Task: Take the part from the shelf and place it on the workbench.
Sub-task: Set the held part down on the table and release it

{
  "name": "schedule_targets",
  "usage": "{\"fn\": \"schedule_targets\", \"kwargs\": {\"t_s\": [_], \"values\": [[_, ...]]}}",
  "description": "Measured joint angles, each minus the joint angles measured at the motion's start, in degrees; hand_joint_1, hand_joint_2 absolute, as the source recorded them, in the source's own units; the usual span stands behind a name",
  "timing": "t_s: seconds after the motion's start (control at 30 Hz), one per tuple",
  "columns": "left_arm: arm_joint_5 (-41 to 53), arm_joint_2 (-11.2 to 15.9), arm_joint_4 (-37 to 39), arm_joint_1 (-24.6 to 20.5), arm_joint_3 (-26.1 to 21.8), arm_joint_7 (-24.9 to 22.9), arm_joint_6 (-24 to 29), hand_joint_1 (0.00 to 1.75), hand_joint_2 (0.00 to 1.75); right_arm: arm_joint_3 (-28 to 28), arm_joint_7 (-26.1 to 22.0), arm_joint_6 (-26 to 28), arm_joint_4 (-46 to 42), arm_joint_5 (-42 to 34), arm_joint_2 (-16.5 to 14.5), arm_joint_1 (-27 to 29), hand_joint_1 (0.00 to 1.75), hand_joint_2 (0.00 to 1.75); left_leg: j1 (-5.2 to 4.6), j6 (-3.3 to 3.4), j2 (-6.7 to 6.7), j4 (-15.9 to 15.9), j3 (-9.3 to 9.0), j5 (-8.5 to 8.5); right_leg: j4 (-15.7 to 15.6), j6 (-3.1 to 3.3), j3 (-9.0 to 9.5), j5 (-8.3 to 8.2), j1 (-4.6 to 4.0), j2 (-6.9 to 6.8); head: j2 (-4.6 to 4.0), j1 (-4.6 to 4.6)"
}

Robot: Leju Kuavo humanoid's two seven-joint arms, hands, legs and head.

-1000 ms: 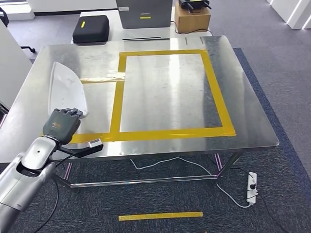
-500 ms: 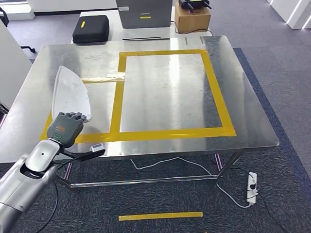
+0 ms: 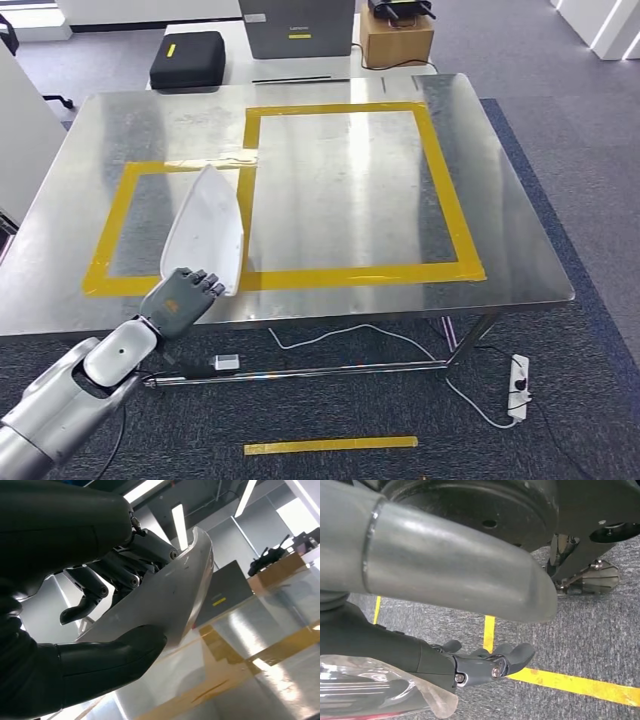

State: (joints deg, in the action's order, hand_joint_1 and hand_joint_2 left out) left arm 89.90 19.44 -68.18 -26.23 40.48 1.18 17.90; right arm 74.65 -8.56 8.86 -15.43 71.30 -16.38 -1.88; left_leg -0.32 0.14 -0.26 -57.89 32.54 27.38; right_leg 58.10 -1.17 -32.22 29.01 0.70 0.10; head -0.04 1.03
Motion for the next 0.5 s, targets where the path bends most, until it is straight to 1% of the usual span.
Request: {"fn": "schedule_targets", "kwargs": {"t_s": [0.1, 0.27, 0.5], "values": [[0.0, 0.0, -0.3, 0.0, 1.1, 0.9, -0.4, 1.75, 1.75, -0.2, -0.2, 0.0, 0.3, 0.0, 0.1, 0.0, 0.00, 0.00, 0.00, 0.00, 0.00, 0.0, 0.00, 0.00, 0.0, 0.00, 0.00, 0.00, 0.00, 0.00, 0.00, 0.01], [-0.4, -0.2, -0.3, 0.0, 2.6, 0.9, -1.7, 1.75, 1.75, -0.5, -0.2, 0.0, 0.6, 0.0, 0.1, 0.0, 0.00, 0.00, 0.00, 0.00, 0.00, 0.0, 0.00, 0.00, 0.0, 0.00, 0.00, 0.00, 0.00, 0.00, 0.00, 0.00], [-0.5, -0.3, -0.3, 0.0, 3.1, 0.7, -2.2, 1.75, 1.75, -0.5, -0.2, 0.0, 0.8, 0.0, 0.3, 0.0, 0.00, 0.00, 0.00, 0.00, 0.00, 0.0, 0.00, 0.00, 0.0, 0.00, -0.01, 0.00, 0.00, 0.01, 0.00, 0.00]]}}
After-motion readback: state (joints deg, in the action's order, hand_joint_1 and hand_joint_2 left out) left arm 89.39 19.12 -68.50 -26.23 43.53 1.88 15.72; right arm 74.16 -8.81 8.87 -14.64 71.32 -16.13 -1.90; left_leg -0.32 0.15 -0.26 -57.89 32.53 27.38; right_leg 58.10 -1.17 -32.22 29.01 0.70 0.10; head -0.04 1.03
